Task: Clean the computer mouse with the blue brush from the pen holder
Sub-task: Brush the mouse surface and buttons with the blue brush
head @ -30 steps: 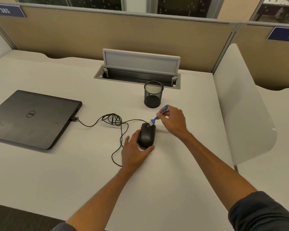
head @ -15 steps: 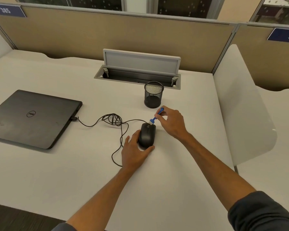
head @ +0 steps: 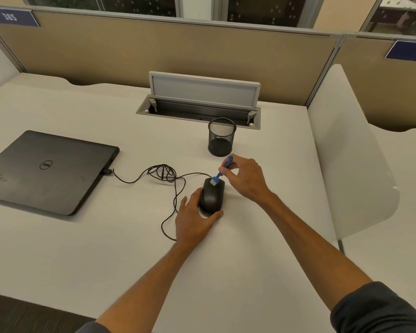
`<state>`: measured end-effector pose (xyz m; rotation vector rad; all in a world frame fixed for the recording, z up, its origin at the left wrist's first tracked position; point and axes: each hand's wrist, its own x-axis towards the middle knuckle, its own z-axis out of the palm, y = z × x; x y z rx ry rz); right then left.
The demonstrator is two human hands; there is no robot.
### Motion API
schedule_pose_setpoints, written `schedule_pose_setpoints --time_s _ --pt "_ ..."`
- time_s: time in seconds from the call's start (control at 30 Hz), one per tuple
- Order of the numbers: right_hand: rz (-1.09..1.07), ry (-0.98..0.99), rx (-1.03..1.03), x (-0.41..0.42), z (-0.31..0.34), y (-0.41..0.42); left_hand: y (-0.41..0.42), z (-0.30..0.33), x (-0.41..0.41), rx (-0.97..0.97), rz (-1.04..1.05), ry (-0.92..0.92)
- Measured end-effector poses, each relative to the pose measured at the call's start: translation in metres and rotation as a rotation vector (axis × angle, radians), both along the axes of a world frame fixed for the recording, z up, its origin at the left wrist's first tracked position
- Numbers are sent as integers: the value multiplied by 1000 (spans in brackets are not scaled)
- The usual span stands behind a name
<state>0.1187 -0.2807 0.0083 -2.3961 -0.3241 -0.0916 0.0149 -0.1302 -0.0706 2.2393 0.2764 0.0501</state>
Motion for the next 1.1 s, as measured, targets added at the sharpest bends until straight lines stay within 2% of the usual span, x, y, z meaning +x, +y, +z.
schedule_pose_setpoints --time_s 0.07,0.27,0.37,0.5,0.63,0.87,1.1 --pt "-5 -40 -3 -1 1 3 0 0 0 -2 -8 1" --pt "-42 -149 -205 -2 -4 4 0 2 -1 -12 6 -21" --pt "-31 -255 -192 -5 -3 8 0 1 -1 -12 1 -38" --pt "4 -143 -156 -6 -2 7 0 1 0 -16 0 -34" --pt "-95 -144 -166 -5 0 1 -1 0 -1 -19 0 -28" --pt "-220 96 129 -14 1 5 0 -1 0 -12 3 -24" --pt "-363 103 66 -5 -5 13 0 -1 0 -13 8 -21"
